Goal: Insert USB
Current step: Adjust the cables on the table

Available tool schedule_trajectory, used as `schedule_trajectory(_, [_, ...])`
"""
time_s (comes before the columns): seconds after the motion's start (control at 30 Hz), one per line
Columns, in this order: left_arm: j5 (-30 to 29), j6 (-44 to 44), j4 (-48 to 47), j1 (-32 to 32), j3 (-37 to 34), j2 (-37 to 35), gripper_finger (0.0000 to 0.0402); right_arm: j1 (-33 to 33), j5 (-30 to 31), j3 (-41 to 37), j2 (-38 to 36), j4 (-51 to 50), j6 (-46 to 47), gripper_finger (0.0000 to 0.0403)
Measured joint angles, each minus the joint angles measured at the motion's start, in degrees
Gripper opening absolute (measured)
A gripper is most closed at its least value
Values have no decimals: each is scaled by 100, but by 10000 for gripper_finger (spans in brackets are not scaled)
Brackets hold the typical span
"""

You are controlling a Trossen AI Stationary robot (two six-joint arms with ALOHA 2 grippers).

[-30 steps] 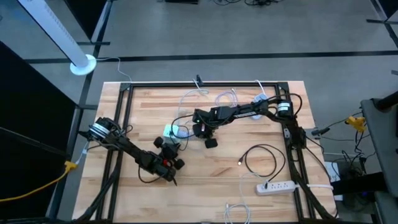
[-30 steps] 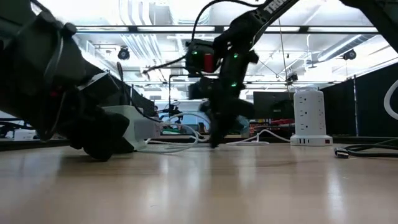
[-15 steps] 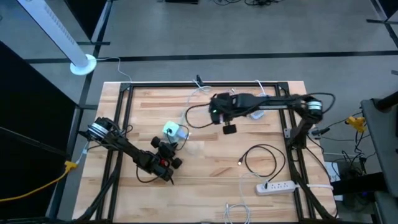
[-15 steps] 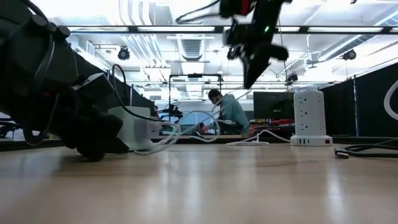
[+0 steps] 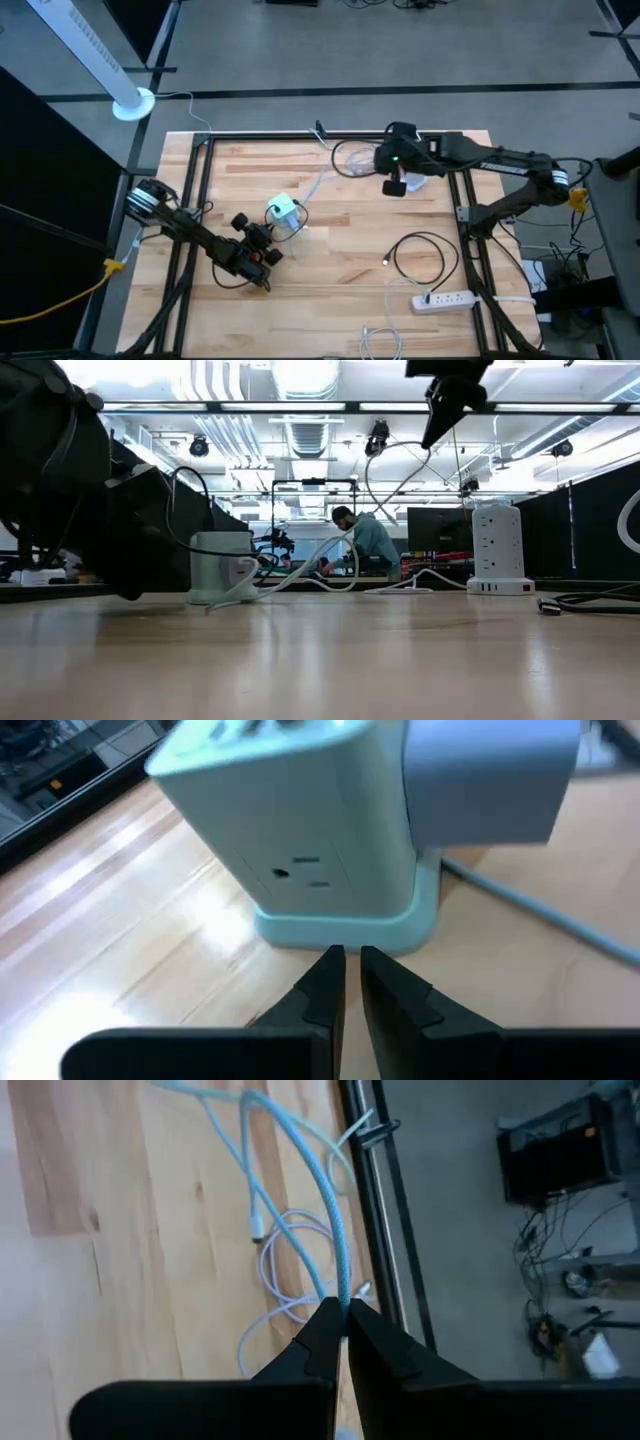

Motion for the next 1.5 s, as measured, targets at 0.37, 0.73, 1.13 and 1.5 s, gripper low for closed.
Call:
schedule_trajectory(0.37, [297,599,1110,-9,90,15,25,-83,1882,-214,-141,50,-56,2])
schedule_trajectory(0.73, [307,1062,2521,179,92,731,25,-243,1254,-216,-198,503,-301,2])
schedule_trajectory(1.13, [583,2263,3249,443,675,1305,25,-261,414,-236,-185,663,-362,2])
schedule_trajectory(1.5, [708,2755,3547,836,796,1424,25,-265,-1103,-323,-180,839,-346,2])
